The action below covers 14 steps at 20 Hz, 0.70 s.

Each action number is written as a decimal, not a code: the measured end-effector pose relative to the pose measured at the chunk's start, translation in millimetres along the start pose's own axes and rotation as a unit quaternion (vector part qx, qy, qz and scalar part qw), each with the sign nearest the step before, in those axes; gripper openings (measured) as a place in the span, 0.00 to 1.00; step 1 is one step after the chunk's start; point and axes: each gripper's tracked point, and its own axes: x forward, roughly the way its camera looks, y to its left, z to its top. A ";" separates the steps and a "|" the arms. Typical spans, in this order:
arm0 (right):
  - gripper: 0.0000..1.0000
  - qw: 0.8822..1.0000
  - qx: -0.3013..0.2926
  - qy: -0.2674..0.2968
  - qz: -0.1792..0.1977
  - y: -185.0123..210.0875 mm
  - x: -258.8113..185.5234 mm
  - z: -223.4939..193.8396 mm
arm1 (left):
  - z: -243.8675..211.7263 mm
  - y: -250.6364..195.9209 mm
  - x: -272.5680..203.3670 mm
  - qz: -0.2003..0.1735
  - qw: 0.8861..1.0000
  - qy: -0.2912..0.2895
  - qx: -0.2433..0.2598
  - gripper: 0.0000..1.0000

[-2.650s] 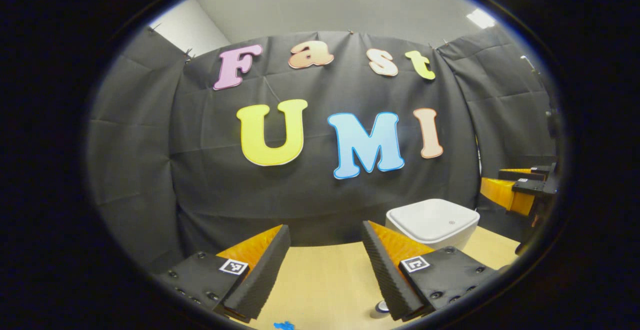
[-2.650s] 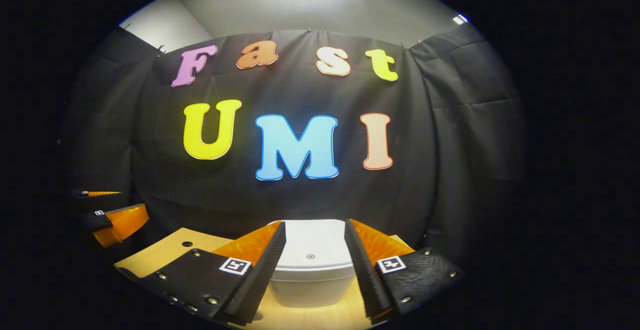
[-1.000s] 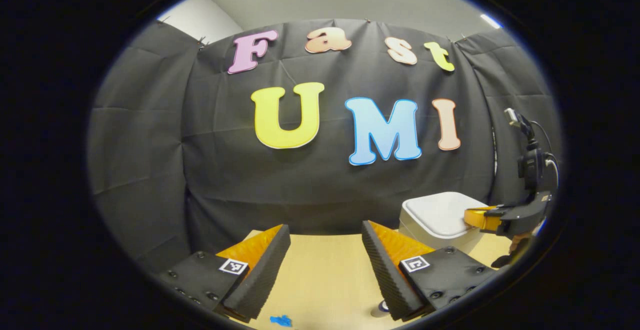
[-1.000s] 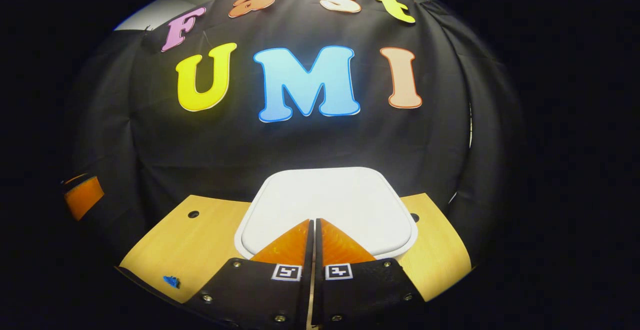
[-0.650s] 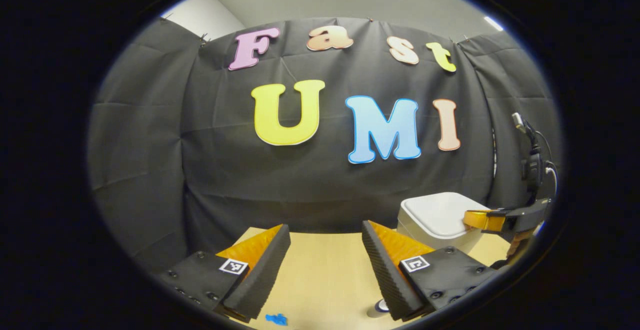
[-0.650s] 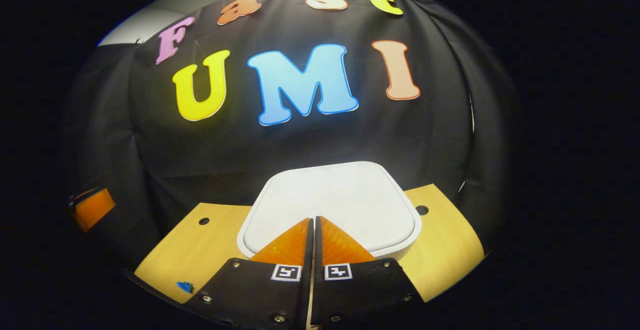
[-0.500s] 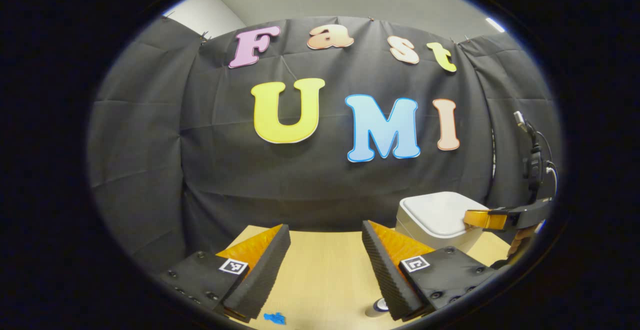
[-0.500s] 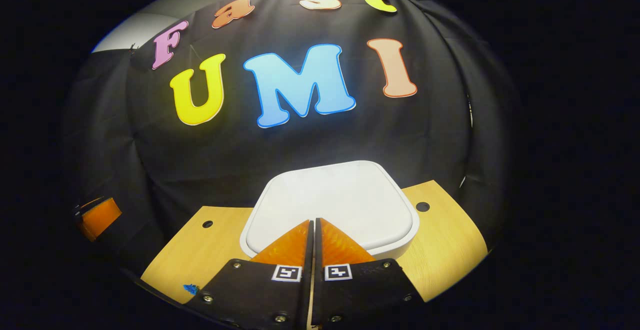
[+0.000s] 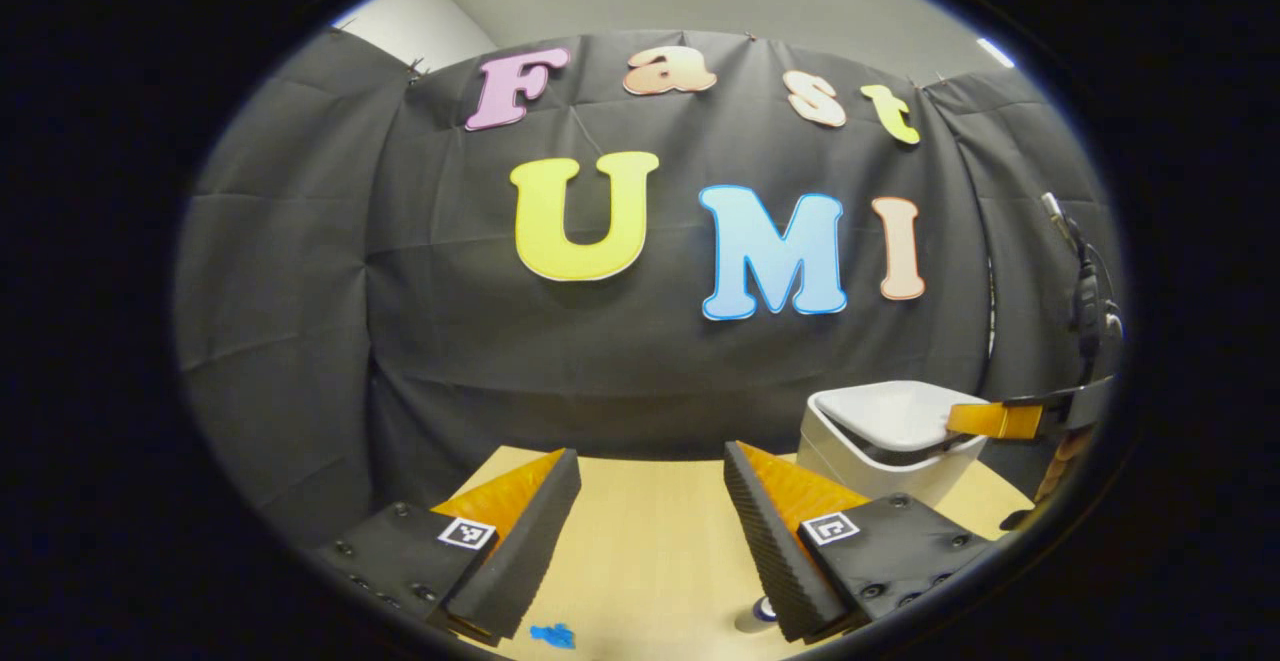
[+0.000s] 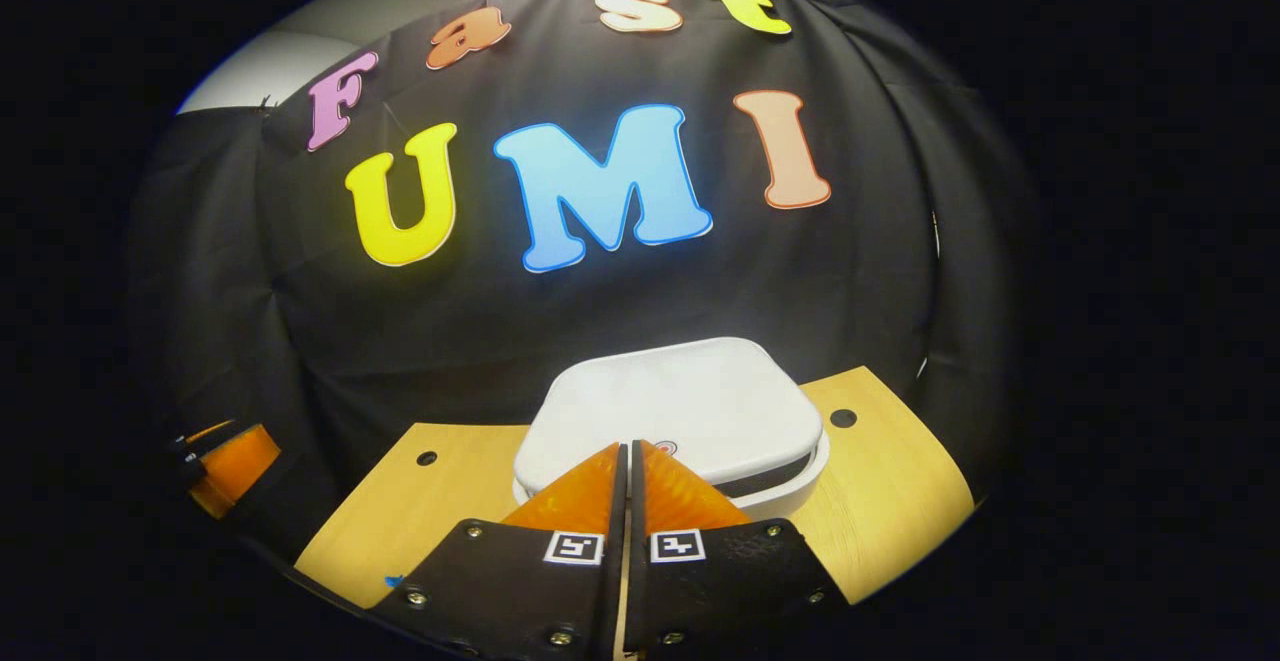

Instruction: Press the lid of the desktop garbage bin to open it, pick up the crumpled paper on the desktop and throw it into the bin, then pick up the pop can on the desktop and drop it into the bin, and finally close the garbage bin lid.

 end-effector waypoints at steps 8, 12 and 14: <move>0.04 1.000 -0.030 -0.002 0.002 7.8 -8.5 3.5 | -14.8 7.8 0.2 0.003 1.000 0.008 -0.004 1.00; 0.03 0.999 -0.037 0.000 0.004 11.4 -10.6 1.5 | -36.1 23.1 3.7 0.008 0.999 0.024 -0.022 0.95; 0.04 0.999 -0.042 0.002 0.004 11.9 -11.5 0.5 | -53.9 35.7 6.8 0.017 0.998 0.041 -0.033 1.00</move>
